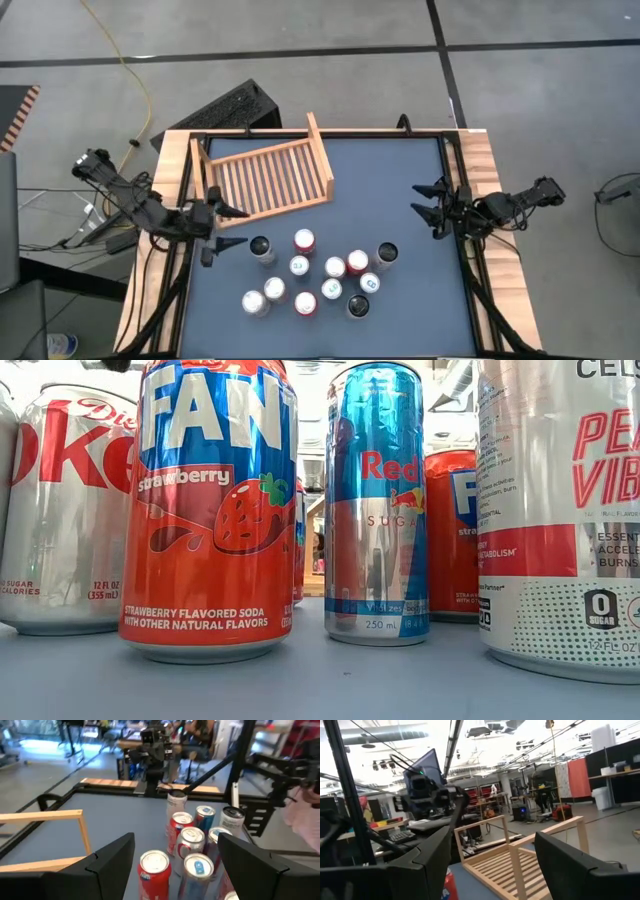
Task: Place canned beverage on shelf
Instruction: Put the left white pink soda can on the shelf
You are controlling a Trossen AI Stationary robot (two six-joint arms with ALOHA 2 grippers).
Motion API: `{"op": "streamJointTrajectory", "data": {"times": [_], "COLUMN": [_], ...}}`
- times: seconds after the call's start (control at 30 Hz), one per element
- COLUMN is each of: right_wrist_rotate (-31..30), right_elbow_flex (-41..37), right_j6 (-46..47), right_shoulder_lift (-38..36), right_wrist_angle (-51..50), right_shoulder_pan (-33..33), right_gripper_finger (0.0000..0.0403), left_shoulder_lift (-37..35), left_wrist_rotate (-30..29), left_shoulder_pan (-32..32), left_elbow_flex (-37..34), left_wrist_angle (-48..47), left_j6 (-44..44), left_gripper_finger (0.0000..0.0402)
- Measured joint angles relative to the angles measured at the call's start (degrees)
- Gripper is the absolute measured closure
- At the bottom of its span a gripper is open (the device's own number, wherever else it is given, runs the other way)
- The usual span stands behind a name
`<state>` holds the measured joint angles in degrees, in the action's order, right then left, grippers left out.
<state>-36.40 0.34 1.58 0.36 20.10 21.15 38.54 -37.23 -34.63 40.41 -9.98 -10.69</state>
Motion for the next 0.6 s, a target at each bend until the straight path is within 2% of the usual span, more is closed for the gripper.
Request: {"op": "streamJointTrajectory", "data": {"times": [0.13,0.2,0.4,0.6], "right_wrist_rotate": [0.03,0.02,0.04,0.05], "right_elbow_flex": [0.0,0.0,0.0,0.0], "right_j6": [-0.07,-0.07,-0.08,-0.06], "right_shoulder_lift": [0.0,0.0,0.0,0.0], "right_wrist_angle": [-0.85,-1.69,-1.87,-1.84], "right_shoulder_pan": [-0.02,-0.02,-0.04,-0.04], "right_gripper_finger": [0.0128,0.0128,0.0128,0.0128], "left_shoulder_lift": [8.46,12.48,20.63,24.24], "left_wrist_rotate": [2.92,4.51,11.28,9.03], "left_shoulder_pan": [0.0,-0.01,0.3,0.5], "left_elbow_flex": [9.86,12.6,14.94,16.83], "left_wrist_angle": [-11.73,-14.27,-17.03,-21.88], "left_j6": [-2.34,-2.15,-2.22,-4.7], "left_gripper_finger": [0.0126,0.0126,0.0126,0.0127]}}
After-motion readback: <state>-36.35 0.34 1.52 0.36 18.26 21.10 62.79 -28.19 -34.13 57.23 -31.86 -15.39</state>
